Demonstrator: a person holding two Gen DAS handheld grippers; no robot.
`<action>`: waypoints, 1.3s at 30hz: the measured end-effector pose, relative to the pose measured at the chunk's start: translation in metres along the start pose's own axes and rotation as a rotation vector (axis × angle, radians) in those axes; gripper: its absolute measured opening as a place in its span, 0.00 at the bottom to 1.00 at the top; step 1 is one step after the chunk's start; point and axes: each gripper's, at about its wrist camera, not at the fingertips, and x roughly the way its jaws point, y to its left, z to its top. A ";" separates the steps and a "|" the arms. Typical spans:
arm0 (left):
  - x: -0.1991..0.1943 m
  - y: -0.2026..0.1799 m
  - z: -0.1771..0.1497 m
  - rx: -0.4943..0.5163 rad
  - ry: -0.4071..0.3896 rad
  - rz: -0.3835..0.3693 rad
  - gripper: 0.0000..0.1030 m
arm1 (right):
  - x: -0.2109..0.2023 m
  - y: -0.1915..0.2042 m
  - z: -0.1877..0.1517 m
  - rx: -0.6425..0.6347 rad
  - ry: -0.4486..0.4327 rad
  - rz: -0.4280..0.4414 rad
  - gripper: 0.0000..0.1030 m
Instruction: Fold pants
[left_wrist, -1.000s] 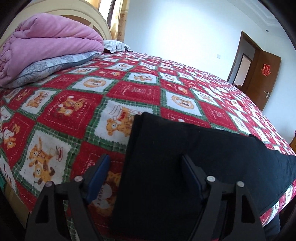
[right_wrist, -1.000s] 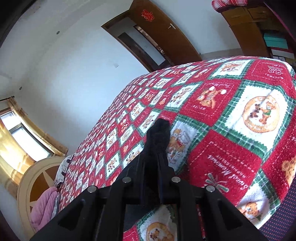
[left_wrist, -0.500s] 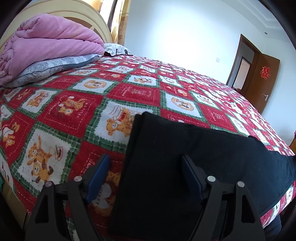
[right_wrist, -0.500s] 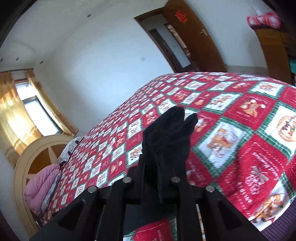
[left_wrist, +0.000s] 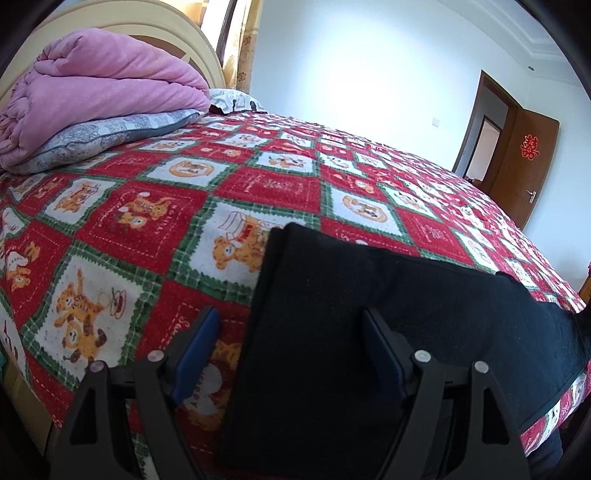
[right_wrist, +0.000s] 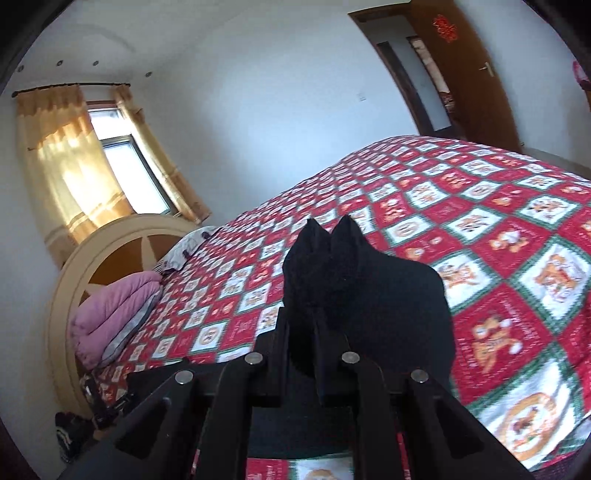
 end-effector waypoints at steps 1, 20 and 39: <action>0.000 0.000 0.000 -0.001 -0.001 0.000 0.78 | 0.005 0.007 -0.002 -0.004 0.010 0.017 0.11; -0.001 0.001 0.001 -0.004 -0.009 0.003 0.78 | 0.077 0.093 -0.057 -0.112 0.200 0.172 0.11; -0.001 0.002 0.001 -0.007 -0.017 0.005 0.78 | 0.129 0.130 -0.114 -0.270 0.271 0.091 0.11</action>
